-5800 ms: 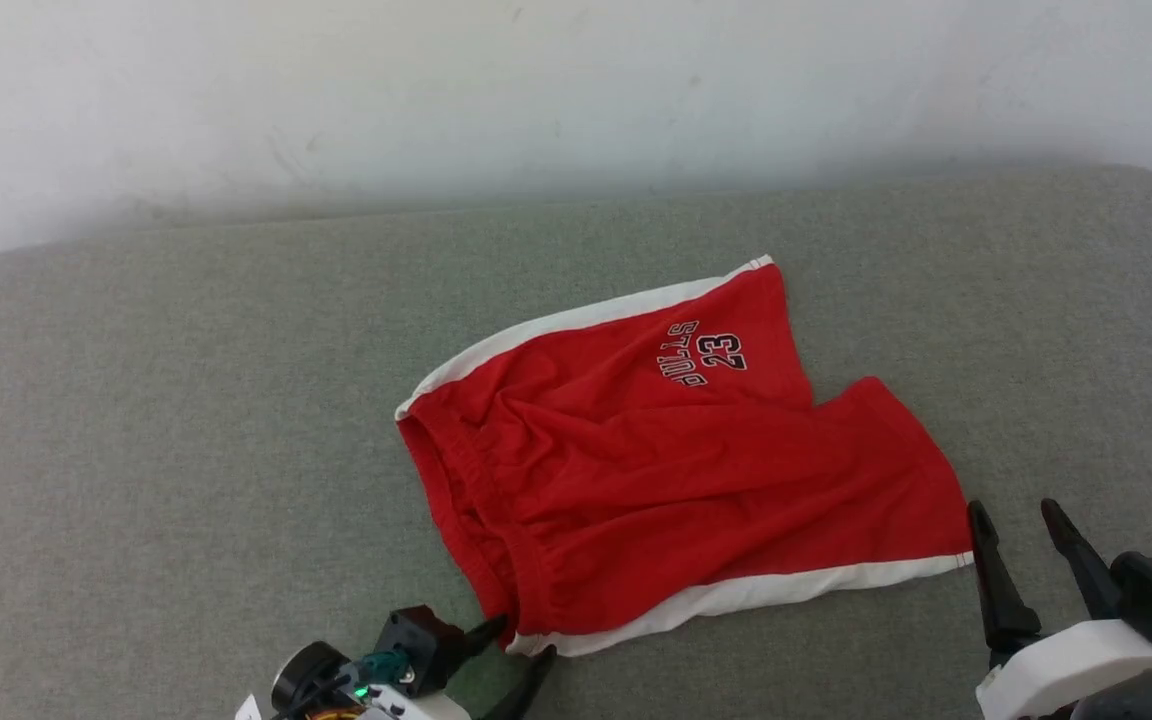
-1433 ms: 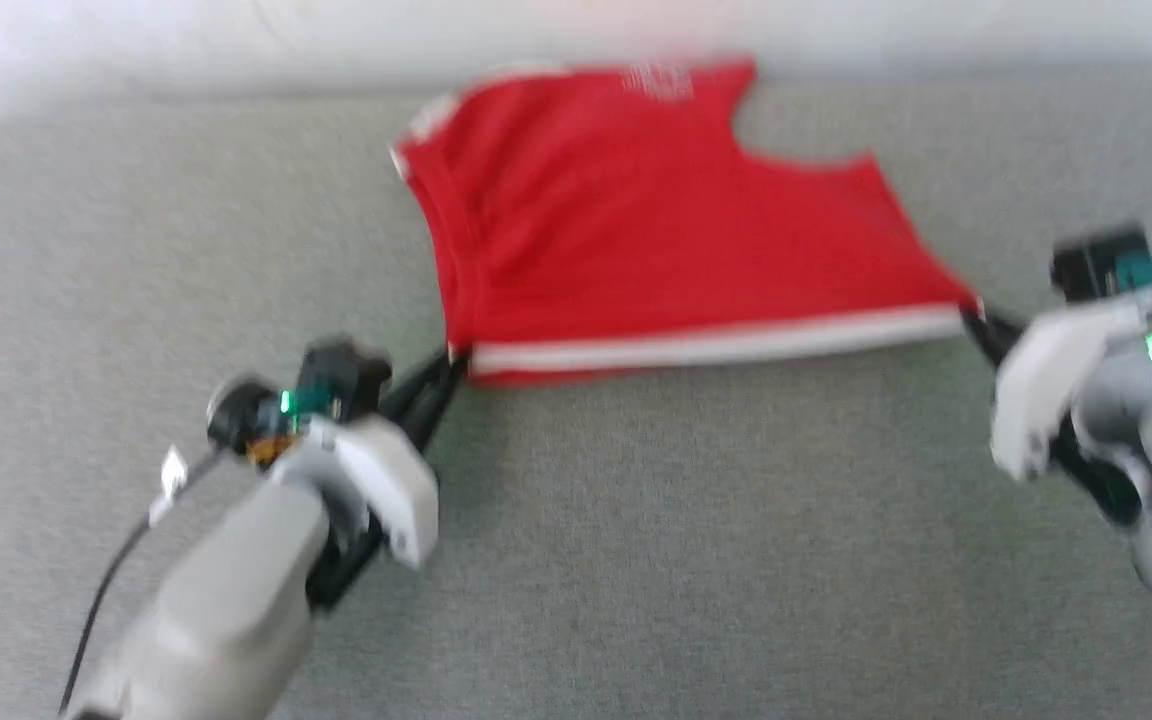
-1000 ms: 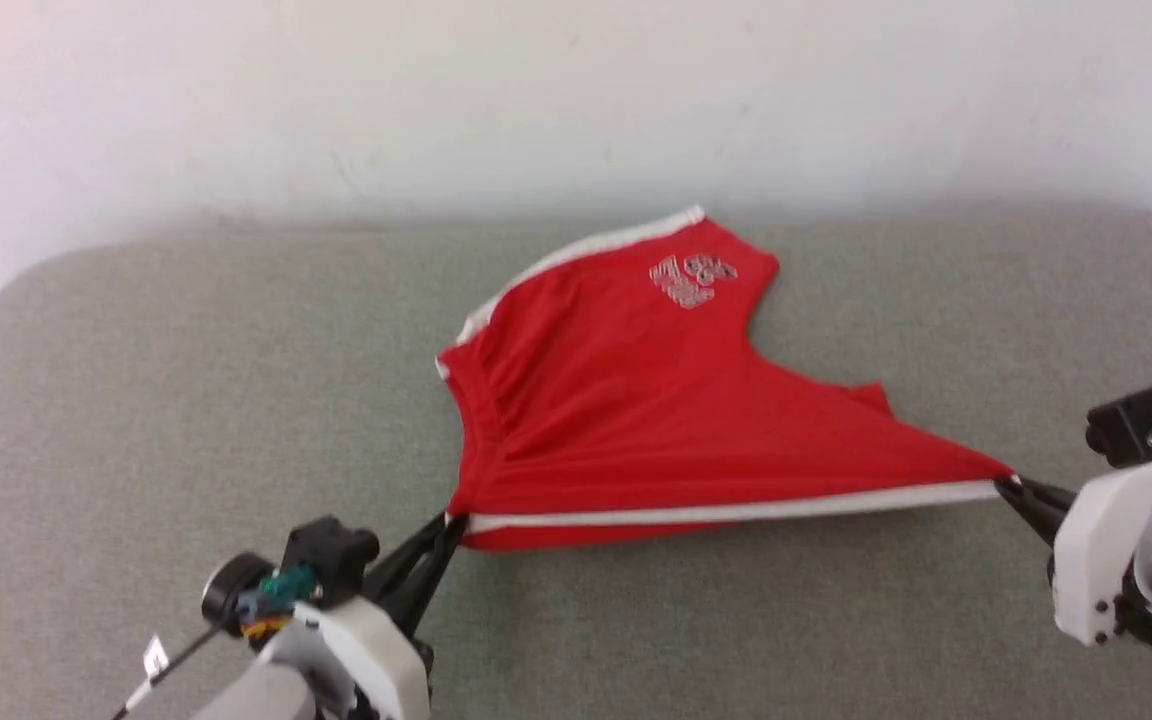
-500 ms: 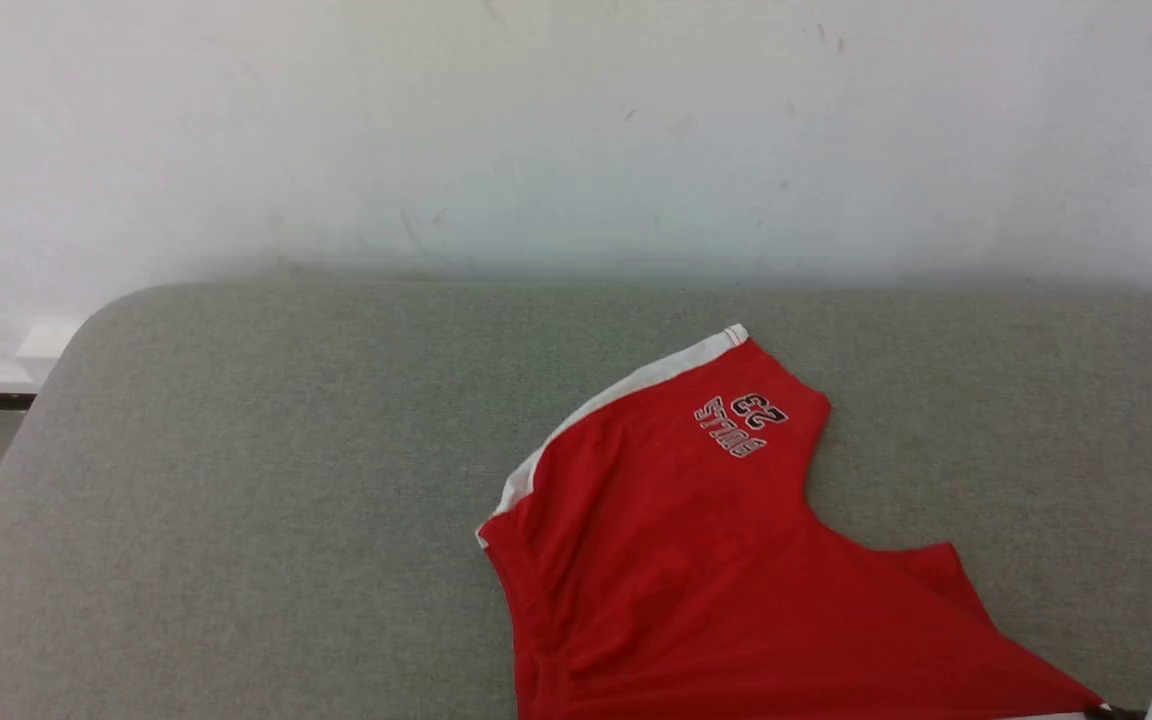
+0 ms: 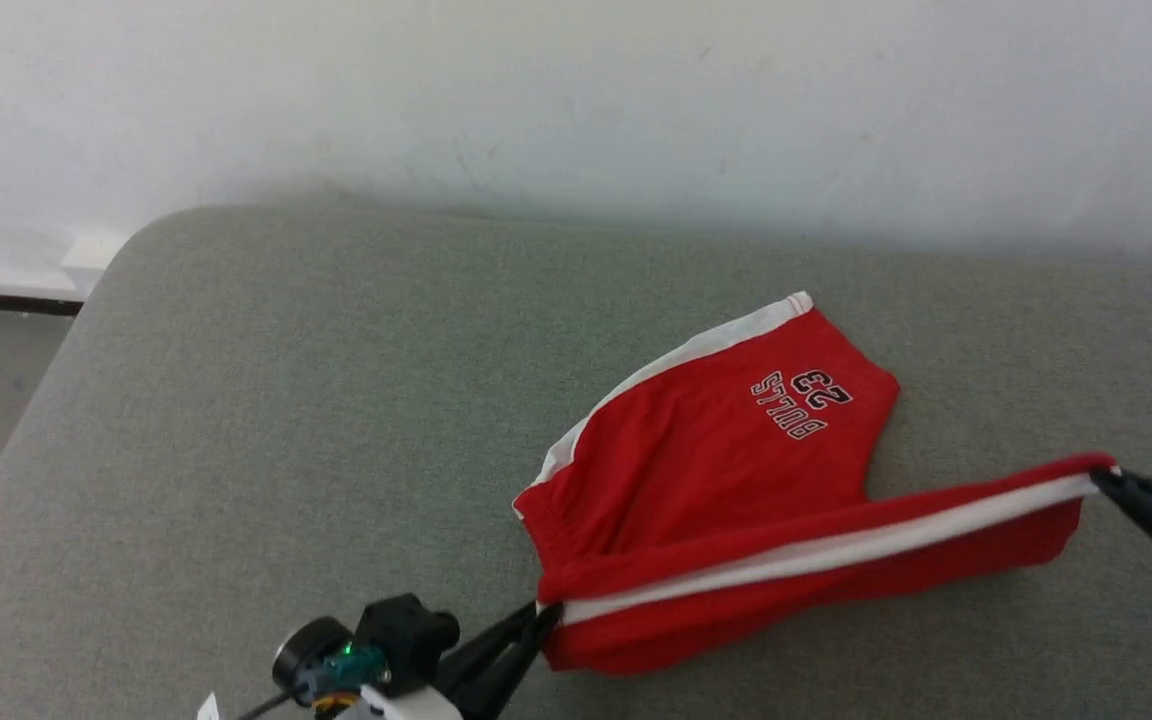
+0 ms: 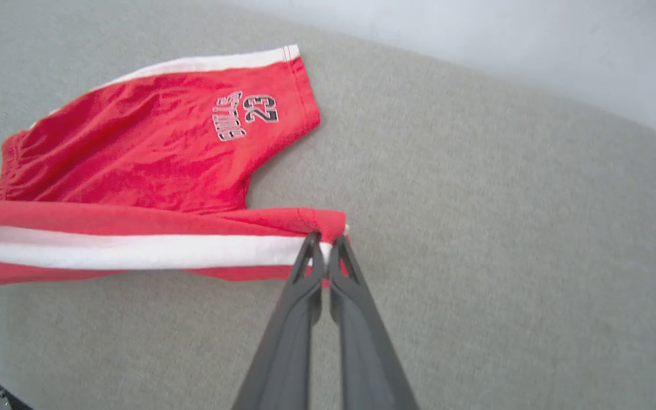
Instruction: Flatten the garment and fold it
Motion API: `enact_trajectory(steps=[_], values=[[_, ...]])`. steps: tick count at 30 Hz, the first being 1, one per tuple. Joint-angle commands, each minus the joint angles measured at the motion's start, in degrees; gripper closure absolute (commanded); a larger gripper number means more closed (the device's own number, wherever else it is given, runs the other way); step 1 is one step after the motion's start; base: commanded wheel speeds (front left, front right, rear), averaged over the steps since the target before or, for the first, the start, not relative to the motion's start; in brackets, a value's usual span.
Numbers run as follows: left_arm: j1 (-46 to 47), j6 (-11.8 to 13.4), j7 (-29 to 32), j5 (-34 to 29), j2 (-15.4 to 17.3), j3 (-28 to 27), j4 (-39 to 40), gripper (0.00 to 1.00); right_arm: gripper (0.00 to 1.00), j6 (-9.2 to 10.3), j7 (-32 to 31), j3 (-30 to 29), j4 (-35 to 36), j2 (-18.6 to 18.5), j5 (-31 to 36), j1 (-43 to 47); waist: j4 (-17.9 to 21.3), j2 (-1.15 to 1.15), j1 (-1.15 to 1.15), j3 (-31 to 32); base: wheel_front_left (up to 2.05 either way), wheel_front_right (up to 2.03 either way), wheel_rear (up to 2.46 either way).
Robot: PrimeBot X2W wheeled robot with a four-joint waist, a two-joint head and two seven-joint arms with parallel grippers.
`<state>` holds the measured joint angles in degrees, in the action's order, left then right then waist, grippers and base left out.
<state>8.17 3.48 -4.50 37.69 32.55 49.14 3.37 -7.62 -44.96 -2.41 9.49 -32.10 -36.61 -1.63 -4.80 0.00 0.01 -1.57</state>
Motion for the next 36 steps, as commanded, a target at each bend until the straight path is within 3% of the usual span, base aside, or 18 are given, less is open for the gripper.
enact_trajectory(steps=[1, 11, 18, 34, 35, 36], values=[[1.59, -0.51, -0.30, -0.49, -0.33, -0.59, -0.06, 1.00, 1.00, 0.13, -0.30, 0.33, -0.71, 0.02, 0.42, -2.51, -2.54, 0.00, -0.01, -3.65, 0.00, 0.00, 0.00], [12.33, -2.05, -1.11, -2.01, -3.70, -2.98, -4.01, 1.00, 1.00, 0.13, -1.70, 8.82, -14.41, 0.91, 2.93, -24.90, -6.47, 0.00, -0.01, -13.16, 0.00, 0.00, 0.00], [18.68, -3.60, -2.42, -2.97, -7.76, -2.89, -9.39, 1.00, 1.00, 0.13, 1.11, 14.24, -26.58, 0.89, 5.86, -37.64, -9.19, 0.00, -0.01, -18.08, 0.00, 0.00, 0.00], [24.71, -6.17, -6.79, -3.80, -14.41, -1.46, -18.72, 1.00, 1.00, 0.13, 11.76, 25.07, -44.25, -0.80, 8.38, -50.94, -13.17, 0.00, -0.01, -22.82, 0.00, 0.00, 0.00], [25.02, -6.27, -6.95, -3.83, -14.69, -1.40, -19.25, 1.00, 0.79, 0.13, 12.65, 25.63, -45.01, -0.84, 8.58, -51.31, -13.23, 0.00, -0.01, -22.94, 0.00, 0.00, 0.00], [25.31, -6.36, -7.11, -3.84, -15.00, -1.37, -19.79, 1.00, 0.50, 0.13, 13.89, 26.23, -45.63, -0.90, 8.85, -51.65, -13.27, 0.00, -0.01, -23.02, 0.00, 0.00, 0.00]])
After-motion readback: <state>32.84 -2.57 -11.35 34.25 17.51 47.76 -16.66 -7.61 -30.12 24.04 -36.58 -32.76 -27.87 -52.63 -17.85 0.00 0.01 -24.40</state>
